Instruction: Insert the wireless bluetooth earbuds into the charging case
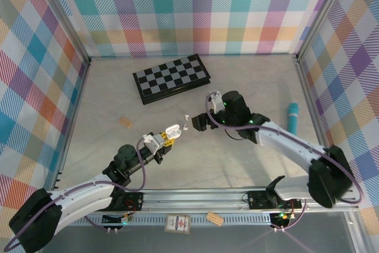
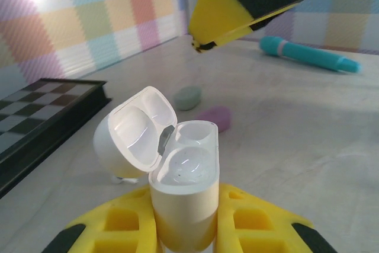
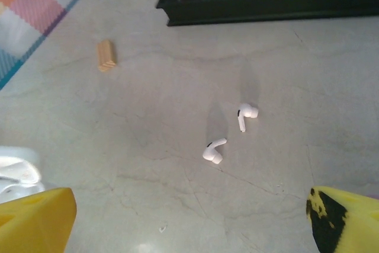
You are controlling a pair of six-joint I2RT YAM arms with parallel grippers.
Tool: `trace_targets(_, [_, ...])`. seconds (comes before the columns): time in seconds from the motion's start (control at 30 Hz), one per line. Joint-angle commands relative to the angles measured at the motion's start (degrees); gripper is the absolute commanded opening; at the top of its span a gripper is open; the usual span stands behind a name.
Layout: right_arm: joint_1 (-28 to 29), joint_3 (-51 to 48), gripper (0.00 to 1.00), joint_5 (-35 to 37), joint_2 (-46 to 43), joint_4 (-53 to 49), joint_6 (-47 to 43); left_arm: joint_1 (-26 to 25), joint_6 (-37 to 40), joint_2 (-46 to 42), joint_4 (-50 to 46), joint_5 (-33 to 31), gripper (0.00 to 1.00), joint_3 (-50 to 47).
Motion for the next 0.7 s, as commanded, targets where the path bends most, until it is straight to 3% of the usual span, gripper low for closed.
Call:
trace_targets(0.0, [-0.12, 5.81, 0.95, 1.49, 5.9, -3.28, 3.69, 0.78, -2.0, -2.65, 5.97, -8.07, 0.09, -1.13])
trace_targets(0.13, [0.02, 15.8, 0.9, 5.11, 15.95, -12.3, 2.54, 1.53, -2.66, -7.4, 1.38, -14.54, 0.09, -2.05])
trace_targets(0.33, [0.99, 27.78, 0.71, 5.18, 29.61, -21.46, 1.6, 1.93, -2.38, -15.31, -5.44, -14.68, 0.1, -2.07])
trace_targets(0.47, [1.56, 31.91, 0.6, 2.36, 35.71, -23.53, 2.26, 2.01, -2.02, -20.99, -10.44, -15.12, 0.1, -1.98])
trace_targets(0.67, [1.82, 34.82, 0.57, -5.22, 41.24, -23.85, 3.35, 2.01, -2.07, -24.78, -14.01, -14.59, 0.1, -1.98])
